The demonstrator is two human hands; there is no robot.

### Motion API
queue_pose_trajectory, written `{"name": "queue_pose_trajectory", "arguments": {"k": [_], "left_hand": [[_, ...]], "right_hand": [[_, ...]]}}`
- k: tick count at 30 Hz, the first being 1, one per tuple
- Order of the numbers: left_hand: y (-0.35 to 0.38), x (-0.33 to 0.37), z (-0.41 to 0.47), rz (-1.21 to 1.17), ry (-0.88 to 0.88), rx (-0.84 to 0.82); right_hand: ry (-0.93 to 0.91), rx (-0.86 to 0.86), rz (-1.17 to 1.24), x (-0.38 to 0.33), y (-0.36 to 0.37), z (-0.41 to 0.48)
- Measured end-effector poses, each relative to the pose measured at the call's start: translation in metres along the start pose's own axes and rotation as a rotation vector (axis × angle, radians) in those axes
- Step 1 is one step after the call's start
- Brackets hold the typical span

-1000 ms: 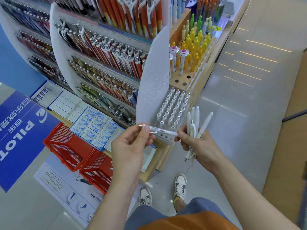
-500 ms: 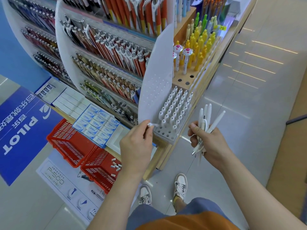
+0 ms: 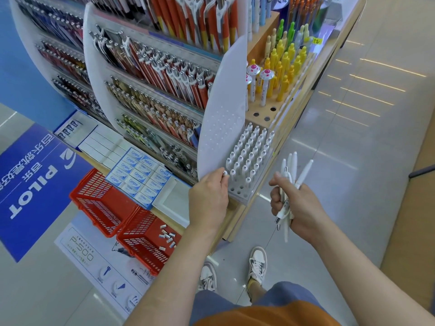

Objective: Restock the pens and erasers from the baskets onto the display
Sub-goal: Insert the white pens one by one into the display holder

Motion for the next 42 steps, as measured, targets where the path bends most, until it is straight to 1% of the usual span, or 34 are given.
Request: {"name": "queue_pose_trajectory", "arguments": {"k": [7,11,15,17,19,20,21,23,24,25,26,28,29,30,31,34,37,39,41,42], "left_hand": [[0.016,-0.001,0.010,0.092,-0.039,-0.050],[0.022,-0.003,0.012,0.095,-0.073,-0.070],[0.020,-0.001,0.011,0.089,-0.092,-0.123],[0.006,0.002,0.006,0.083,-0.088,-0.110],[-0.014,0.014,-0.005,0.003,-0.054,-0.070],[-0.019,0.021,-0.014,-0.066,-0.050,-0.093],[-0.020,0.028,-0.022,-0.157,-0.067,-0.163],[-0.005,0.038,-0.041,-0.411,-0.192,-0.381],[0.003,0.039,-0.049,-0.541,-0.282,-0.453],[0.008,0.038,-0.054,-0.641,-0.367,-0.471],[0.009,0.034,-0.056,-0.731,-0.453,-0.455],[0.007,0.027,-0.056,-0.930,-0.615,-0.391],[0.004,0.025,-0.054,-0.998,-0.660,-0.357],[-0.001,0.022,-0.051,-1.020,-0.673,-0.321],[-0.008,0.020,-0.047,-1.009,-0.659,-0.285],[-0.028,0.013,-0.033,-0.918,-0.540,-0.202],[-0.041,0.007,-0.028,-0.875,-0.500,-0.142],[-0.042,0.006,-0.027,-0.954,-0.547,-0.125],[-0.038,0.007,-0.029,-1.109,-0.637,-0.150],[-0.036,0.006,-0.029,-1.139,-0.664,-0.169]], "right_hand": [[0.009,-0.088,-0.023,-0.001,0.015,-0.003],[0.013,-0.109,-0.048,-0.003,0.019,-0.004],[0.006,-0.118,0.000,-0.004,0.025,-0.006],[-0.010,-0.120,0.034,-0.006,0.029,-0.007],[-0.024,-0.117,0.077,-0.007,0.032,-0.007],[-0.029,-0.110,0.114,-0.007,0.034,-0.007],[-0.032,-0.103,0.165,-0.006,0.036,-0.006],[-0.037,-0.093,0.286,-0.004,0.040,-0.003],[-0.043,-0.091,0.330,-0.004,0.042,-0.003],[-0.055,-0.090,0.339,-0.003,0.043,-0.003],[-0.073,-0.089,0.311,-0.003,0.044,-0.003],[-0.115,-0.075,0.188,-0.005,0.045,-0.003],[-0.127,-0.060,0.142,-0.007,0.043,-0.004],[-0.125,-0.048,0.136,-0.008,0.042,-0.004],[-0.103,-0.047,0.184,-0.008,0.041,-0.003],[0.022,-0.084,0.424,-0.005,0.039,-0.002],[0.036,-0.123,0.424,-0.004,0.038,-0.002],[0.017,-0.164,0.377,-0.004,0.041,-0.004],[0.001,-0.214,0.347,-0.006,0.046,-0.007],[-0.010,-0.237,0.327,-0.007,0.047,-0.008]]}}
Point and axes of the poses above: each hand's wrist, its own z-axis towards the middle knuckle, its own y-axis out of the palm, x = y × z, the point moved 8 cm from there along z, towards the middle knuckle, and after that the axes turned 7 degrees about z, right-handed, at the moved point
